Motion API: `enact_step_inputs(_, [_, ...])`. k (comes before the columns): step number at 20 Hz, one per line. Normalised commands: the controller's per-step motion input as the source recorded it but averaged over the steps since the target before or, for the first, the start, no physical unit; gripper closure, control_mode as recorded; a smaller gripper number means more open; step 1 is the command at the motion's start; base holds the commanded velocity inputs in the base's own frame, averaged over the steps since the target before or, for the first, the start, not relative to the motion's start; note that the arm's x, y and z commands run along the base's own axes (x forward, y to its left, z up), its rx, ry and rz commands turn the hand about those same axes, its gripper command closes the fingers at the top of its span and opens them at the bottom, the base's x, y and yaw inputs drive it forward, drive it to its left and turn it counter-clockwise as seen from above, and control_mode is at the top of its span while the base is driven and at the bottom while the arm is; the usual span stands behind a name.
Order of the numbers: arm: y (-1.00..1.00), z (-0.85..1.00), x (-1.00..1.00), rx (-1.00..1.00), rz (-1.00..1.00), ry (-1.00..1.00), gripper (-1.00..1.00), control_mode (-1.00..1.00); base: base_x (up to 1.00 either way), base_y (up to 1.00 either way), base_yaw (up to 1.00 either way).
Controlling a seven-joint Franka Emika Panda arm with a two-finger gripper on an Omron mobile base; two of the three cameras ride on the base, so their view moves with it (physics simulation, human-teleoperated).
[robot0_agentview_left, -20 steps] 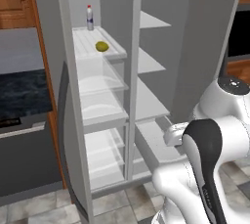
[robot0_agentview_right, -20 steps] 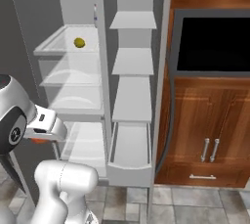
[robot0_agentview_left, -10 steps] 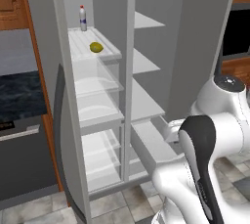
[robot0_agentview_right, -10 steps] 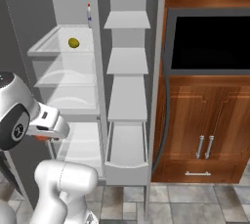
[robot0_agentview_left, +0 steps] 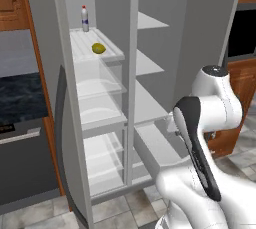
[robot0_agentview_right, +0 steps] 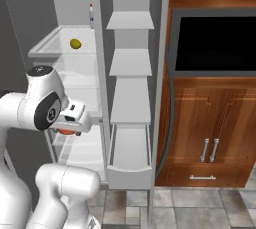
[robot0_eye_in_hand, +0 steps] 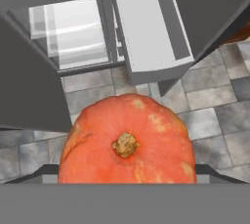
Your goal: Take the squash and lemon from the fridge shelf and place them in the freezer drawer to begin freezing them.
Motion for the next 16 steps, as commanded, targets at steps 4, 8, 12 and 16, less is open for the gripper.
enact_step_inputs(4, [-0.07, -0.59, 0.87, 0.0, -0.04, 0.14, 1.0, -1.0, 0.0, 0.0, 0.0])
enact_step_inputs(8, [-0.13, -0.47, 0.81, -0.01, 0.0, 0.13, 1.0, -1.0, 0.0, 0.0, 0.0])
enact_step_inputs(12, [-0.23, -0.54, 0.67, -0.01, 0.0, 0.15, 1.0, -1.0, 0.0, 0.0, 0.0])
enact_step_inputs(16, [-0.15, -0.59, 0.79, -0.02, -0.02, 0.22, 1.0, -1.0, 0.0, 0.0, 0.0])
